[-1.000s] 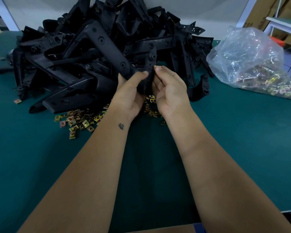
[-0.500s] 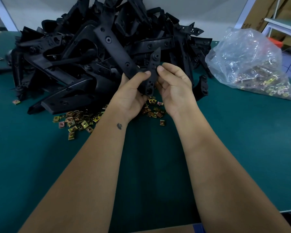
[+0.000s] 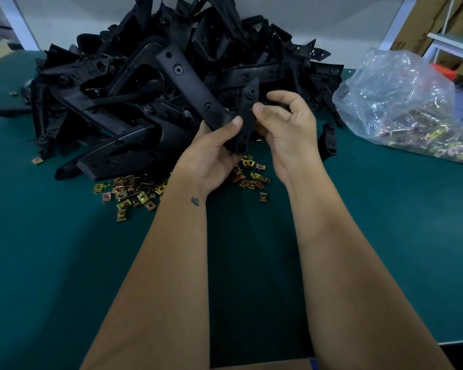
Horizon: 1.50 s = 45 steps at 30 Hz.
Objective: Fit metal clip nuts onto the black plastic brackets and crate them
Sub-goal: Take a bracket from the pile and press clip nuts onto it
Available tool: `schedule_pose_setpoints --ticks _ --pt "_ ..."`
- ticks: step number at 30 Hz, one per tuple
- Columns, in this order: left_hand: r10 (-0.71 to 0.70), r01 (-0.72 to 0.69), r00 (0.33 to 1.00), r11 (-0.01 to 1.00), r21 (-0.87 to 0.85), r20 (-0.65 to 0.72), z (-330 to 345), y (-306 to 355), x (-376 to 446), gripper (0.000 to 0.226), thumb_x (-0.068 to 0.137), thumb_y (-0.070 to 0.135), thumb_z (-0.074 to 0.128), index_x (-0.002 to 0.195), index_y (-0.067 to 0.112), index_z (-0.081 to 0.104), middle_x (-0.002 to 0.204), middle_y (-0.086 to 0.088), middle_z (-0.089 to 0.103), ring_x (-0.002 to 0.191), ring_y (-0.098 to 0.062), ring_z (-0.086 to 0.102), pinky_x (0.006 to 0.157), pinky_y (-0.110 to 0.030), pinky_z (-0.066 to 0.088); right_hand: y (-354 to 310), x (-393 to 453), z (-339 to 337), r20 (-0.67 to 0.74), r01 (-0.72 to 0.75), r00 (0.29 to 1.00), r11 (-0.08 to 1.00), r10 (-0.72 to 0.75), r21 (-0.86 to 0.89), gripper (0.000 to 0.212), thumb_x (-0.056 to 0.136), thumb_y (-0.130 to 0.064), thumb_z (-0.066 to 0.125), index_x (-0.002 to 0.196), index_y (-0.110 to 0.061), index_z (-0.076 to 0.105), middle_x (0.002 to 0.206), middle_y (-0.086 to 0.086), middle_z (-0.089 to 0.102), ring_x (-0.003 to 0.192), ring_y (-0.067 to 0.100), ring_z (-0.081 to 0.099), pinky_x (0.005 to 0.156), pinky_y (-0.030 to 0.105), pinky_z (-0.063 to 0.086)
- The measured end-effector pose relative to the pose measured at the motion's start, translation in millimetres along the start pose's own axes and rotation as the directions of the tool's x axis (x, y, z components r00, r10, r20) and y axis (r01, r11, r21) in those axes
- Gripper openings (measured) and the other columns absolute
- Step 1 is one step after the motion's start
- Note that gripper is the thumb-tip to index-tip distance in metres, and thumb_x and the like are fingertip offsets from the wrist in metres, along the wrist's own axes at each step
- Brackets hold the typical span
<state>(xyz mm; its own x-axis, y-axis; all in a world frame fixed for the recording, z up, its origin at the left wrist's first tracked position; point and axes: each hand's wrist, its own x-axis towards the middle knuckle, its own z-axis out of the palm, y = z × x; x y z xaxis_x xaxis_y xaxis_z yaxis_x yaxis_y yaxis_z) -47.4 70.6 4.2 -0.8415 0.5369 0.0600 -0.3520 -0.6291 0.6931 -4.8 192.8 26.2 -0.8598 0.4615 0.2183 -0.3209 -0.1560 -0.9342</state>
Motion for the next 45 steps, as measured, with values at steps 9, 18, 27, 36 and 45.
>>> schedule_pose_setpoints --ticks 9,18,27,36,45 --pt "0.006 -0.006 1.000 0.999 0.033 -0.018 5 0 0 0.042 0.097 0.003 0.054 0.137 0.014 0.046 0.118 -0.005 0.069 0.102 -0.017 0.070 0.077 -0.032 0.058 -3 1 12 -0.024 0.019 0.999 0.996 -0.021 -0.084 0.021 0.083 -0.004 0.075 0.092 -0.012 0.058 0.068 -0.005 0.071 0.073 0.005 0.067 0.076 0.026 0.050" --pt "0.024 -0.019 0.997 0.997 0.077 -0.073 3 3 -3 0.039 0.096 0.002 0.056 0.134 0.008 0.050 0.117 -0.009 0.069 0.108 -0.023 0.068 0.085 -0.035 0.058 13 -17 29 -0.195 0.107 0.971 0.978 -0.142 -0.179 0.006 0.091 -0.012 0.068 0.085 -0.015 0.066 0.077 -0.007 0.070 0.073 -0.001 0.065 0.067 0.013 0.049" --pt "0.003 0.000 0.997 0.999 0.033 -0.074 5 0 -10 0.040 0.095 0.001 0.056 0.134 0.008 0.050 0.112 -0.010 0.070 0.106 -0.025 0.069 0.085 -0.038 0.059 14 -33 32 -0.157 0.184 0.957 0.928 -0.244 -0.323 0.025 0.096 -0.020 0.054 0.075 -0.016 0.066 0.063 -0.019 0.059 0.062 -0.002 0.053 0.062 0.016 0.044" --pt "0.043 -0.034 0.998 0.986 0.160 -0.055 1 10 -16 0.043 0.095 0.002 0.056 0.137 0.009 0.048 0.117 -0.011 0.069 0.106 -0.025 0.069 0.080 -0.035 0.059 14 -37 30 -0.036 0.275 0.930 0.759 -0.365 -0.590 0.020 0.092 -0.032 0.051 0.090 -0.020 0.068 0.069 -0.015 0.063 0.070 0.006 0.059 0.068 0.036 0.051" --pt "0.100 -0.110 0.983 0.992 -0.057 -0.151 -11 16 -8 0.016 0.095 0.003 0.058 0.103 0.016 0.061 0.093 -0.001 0.075 0.082 -0.012 0.072 0.066 -0.025 0.056 21 -22 11 0.067 0.081 0.997 0.424 -0.049 -0.902 0.031 0.086 -0.034 0.053 0.110 -0.022 0.069 0.109 -0.002 0.060 0.108 0.021 0.049 0.086 0.035 0.043"
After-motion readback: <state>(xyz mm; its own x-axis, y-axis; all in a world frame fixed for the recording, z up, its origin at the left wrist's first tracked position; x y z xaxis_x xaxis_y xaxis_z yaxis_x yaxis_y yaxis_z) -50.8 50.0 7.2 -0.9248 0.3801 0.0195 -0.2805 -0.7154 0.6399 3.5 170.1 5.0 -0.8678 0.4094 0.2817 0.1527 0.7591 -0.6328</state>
